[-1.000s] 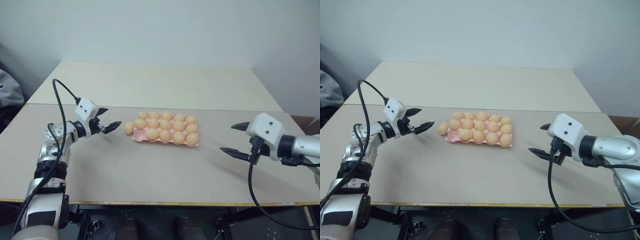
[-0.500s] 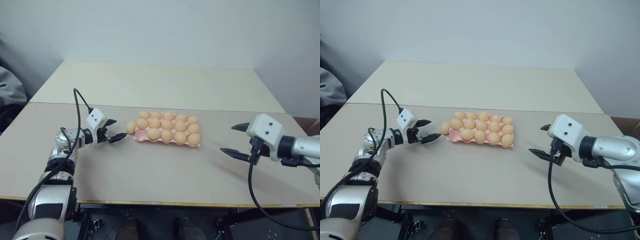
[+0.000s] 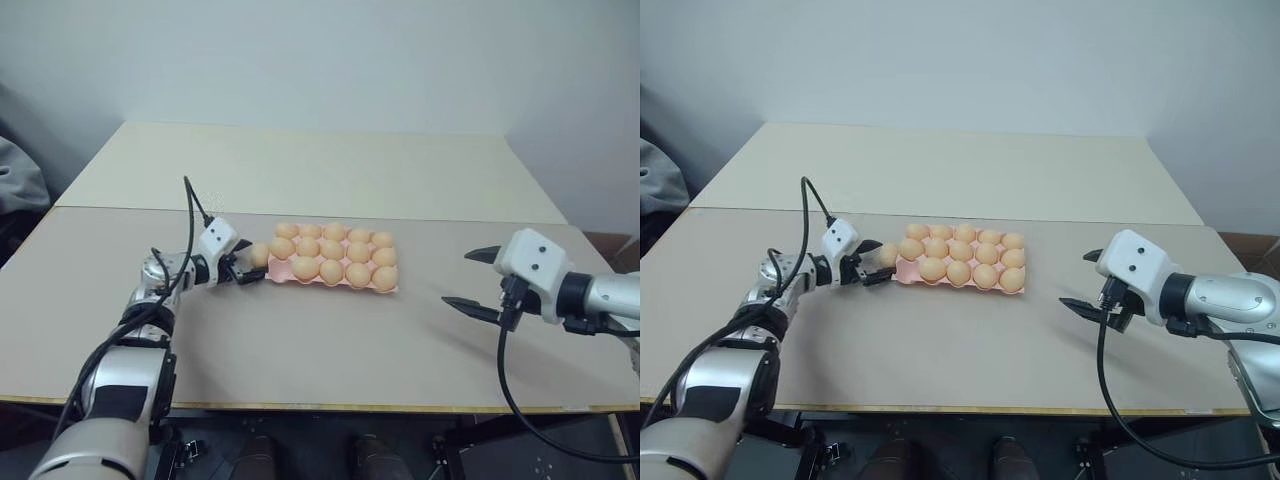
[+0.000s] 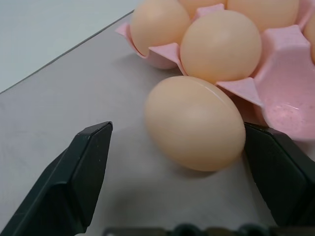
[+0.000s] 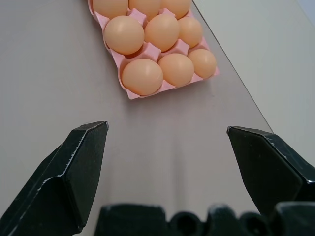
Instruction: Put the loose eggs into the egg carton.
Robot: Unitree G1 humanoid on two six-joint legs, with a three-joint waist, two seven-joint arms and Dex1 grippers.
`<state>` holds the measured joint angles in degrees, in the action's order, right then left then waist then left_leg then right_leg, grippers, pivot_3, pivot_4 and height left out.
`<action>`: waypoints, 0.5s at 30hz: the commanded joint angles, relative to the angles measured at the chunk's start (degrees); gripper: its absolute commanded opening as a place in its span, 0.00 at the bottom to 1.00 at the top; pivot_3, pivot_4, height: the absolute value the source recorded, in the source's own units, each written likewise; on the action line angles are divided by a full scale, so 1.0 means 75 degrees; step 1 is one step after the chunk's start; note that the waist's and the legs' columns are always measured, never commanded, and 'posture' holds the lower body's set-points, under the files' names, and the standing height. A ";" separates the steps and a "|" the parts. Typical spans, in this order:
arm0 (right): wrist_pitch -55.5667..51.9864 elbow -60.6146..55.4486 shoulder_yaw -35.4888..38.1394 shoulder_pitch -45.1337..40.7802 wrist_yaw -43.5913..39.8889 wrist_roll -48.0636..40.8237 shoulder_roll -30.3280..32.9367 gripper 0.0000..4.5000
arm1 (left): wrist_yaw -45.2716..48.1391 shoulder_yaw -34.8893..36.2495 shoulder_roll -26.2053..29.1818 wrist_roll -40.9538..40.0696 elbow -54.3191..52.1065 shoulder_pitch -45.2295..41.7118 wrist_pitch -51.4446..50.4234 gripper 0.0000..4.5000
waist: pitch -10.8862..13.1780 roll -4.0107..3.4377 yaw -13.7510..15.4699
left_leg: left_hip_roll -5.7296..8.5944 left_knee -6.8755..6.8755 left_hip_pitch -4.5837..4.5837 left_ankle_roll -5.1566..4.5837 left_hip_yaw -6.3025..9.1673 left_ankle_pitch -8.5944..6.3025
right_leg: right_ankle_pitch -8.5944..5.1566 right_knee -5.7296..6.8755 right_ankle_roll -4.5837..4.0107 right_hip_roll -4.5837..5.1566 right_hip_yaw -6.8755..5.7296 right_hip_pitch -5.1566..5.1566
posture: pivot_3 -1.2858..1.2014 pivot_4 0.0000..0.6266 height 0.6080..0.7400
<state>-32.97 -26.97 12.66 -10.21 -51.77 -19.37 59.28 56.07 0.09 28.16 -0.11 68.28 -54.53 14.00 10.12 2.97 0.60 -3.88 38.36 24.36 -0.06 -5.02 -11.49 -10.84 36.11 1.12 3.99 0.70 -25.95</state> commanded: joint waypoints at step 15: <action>-0.0032 -0.0206 0.0320 -0.0044 0.0106 0.0002 0.0108 1.00 | -0.0240 0.0234 -0.0091 0.0083 0.0275 -0.0148 0.0340 0.44 | 0.0000 0.0000 -0.0004 | 0.0000 0.0000 -0.0001 0.0000 0.0000 0.0000 | 0.0000 0.0001 0.0002 -0.0001 0.0000 0.0000 | 0.52 0.24 1.00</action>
<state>-33.00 -27.21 12.75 -10.06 -51.57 -19.32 59.28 54.86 1.60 26.62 0.17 70.70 -55.42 14.95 10.12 2.98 0.57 -3.88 38.36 24.36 -0.06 -5.01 -11.49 -10.84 36.12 1.13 3.99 0.70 -25.95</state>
